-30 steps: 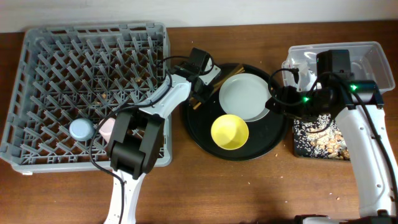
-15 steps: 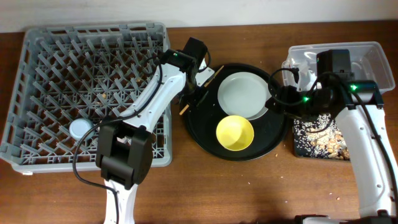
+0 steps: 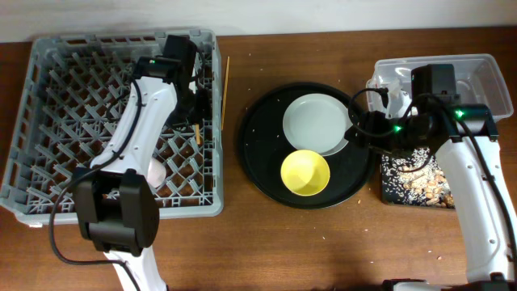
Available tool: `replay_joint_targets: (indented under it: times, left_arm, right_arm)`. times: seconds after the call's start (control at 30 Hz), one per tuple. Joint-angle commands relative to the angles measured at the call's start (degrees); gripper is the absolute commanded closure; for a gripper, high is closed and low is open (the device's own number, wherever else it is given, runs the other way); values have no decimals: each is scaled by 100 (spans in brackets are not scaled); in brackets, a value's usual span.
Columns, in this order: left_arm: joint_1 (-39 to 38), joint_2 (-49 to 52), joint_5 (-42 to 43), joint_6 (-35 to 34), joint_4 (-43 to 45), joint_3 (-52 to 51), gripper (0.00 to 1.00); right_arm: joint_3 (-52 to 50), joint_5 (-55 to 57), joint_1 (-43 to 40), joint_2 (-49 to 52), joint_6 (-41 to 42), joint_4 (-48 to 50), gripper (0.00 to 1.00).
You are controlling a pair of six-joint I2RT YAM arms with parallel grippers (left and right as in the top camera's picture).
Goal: Sort waste into correct bins and load items into the dishwasher rack
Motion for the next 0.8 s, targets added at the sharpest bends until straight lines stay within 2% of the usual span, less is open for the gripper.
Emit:
replay_joint_targets:
  times: [0.0,0.07,0.1,0.13,0.17,0.2,0.27,0.4,0.47,0.57,0.63,0.7,0.77]
  left_arm:
    - [-166,61,-2,326,-4,-50,84]
    - [-179,48,9,326,-59,44,60]
    - [-179,37,52,326,-264,306,59]
    - [-201,28,402,332,-286,669,58]
    - [-326,28,752,695,96,839,58]
    - [-529,66,577,925,664,835,58]
    - [-898,402,-271,935,1458,820,59]
    - [-1019,1526,-496,1080,2669,820,59]
    - [-789,1906,-584,1075,2647,820,60]
    - [-529,1912,-857,1075,2251,822,60]
    - [-387,1912,-627,1078,2151,826,60]
    - [-514,1915,-479,1075,2402,826,60]
    - [-745,1934,-909,1073,2573,809,60]
  right_arm:
    - [59,52,-22,-48,-76,4,40]
    - [59,50,-22,-48,-74,2,40]
    - [59,50,-22,-48,-61,2,40]
    - [59,50,-22,-48,-61,2,40]
    - [59,50,-22,-48,-61,2,40]
    - [59,52,-22,-48,-61,2,40]
    - [59,52,-22,-48,-61,2,40]
    - [59,52,-22,-48,-61,2,39]
    - [59,50,-22,-48,-61,-9,39]
    - [59,52,-22,-48,-61,-2,39]
    - [59,52,-22,-48,-61,0,39]
    - [59,52,-22,-48,-61,0,39]
    - [59,55,-22,-48,-61,0,39]
